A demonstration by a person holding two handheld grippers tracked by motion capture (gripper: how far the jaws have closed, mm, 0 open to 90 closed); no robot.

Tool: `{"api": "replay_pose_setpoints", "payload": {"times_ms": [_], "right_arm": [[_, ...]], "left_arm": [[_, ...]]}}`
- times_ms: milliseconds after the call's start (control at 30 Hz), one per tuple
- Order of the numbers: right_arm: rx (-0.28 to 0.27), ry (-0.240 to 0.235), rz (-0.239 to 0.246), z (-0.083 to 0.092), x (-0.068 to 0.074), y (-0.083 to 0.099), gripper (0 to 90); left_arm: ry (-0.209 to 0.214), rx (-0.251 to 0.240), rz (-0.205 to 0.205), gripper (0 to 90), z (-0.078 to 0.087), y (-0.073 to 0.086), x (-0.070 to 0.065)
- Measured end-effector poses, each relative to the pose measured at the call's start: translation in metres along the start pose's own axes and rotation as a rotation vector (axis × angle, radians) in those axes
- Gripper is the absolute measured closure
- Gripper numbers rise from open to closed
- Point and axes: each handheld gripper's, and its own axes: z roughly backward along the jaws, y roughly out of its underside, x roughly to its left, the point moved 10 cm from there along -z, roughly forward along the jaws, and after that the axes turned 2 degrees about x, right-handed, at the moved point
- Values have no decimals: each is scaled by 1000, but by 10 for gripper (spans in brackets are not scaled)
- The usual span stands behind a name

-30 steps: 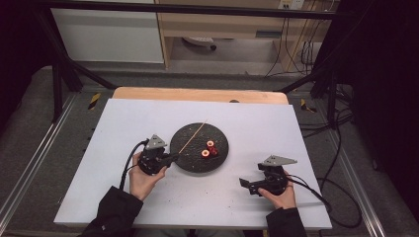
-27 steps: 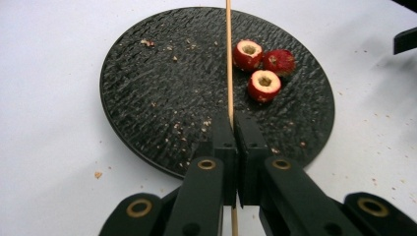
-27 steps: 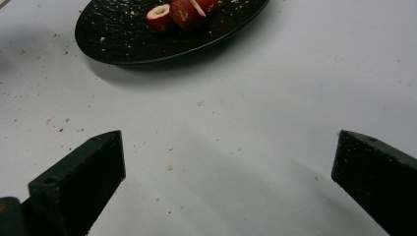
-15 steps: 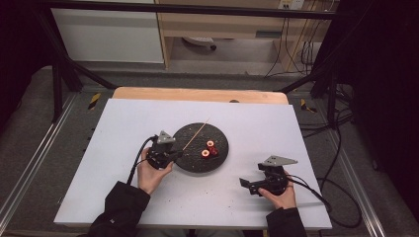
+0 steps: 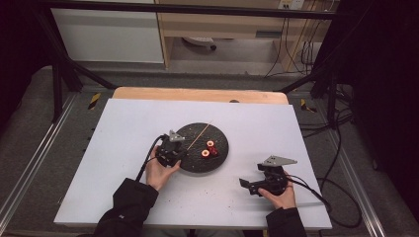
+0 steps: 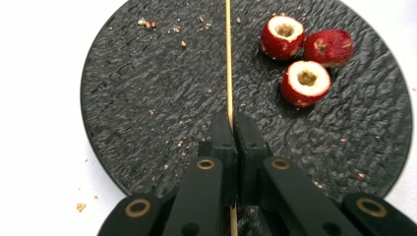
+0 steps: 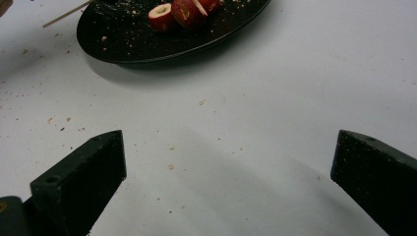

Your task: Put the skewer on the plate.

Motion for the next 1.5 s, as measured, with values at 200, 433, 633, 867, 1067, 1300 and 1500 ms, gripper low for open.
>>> {"api": "replay_pose_setpoints", "payload": {"times_ms": [200,433,633,867,1067,1300,1500], "right_arm": [[0,-1,2,-1,0,0,16],[1,-3,9,-1,0,1,16],[6,-7,8,-2,2,2,16],[-2,-10,6,0,2,1,15],[-10,-8,6,1,1,0,13],[-10,-11,10,1,1,0,12],[5,-2,9,0,1,3,10]], "left_arm": [[-17,28,3,881,-7,2,-1],[-14,42,-2,880,-11,4,0],[1,30,-1,819,-4,4,3],[39,-52,-11,545,21,2,8],[54,-80,-54,366,43,18,18],[98,-122,-65,197,66,41,29],[90,-134,-69,121,77,68,40]]}}
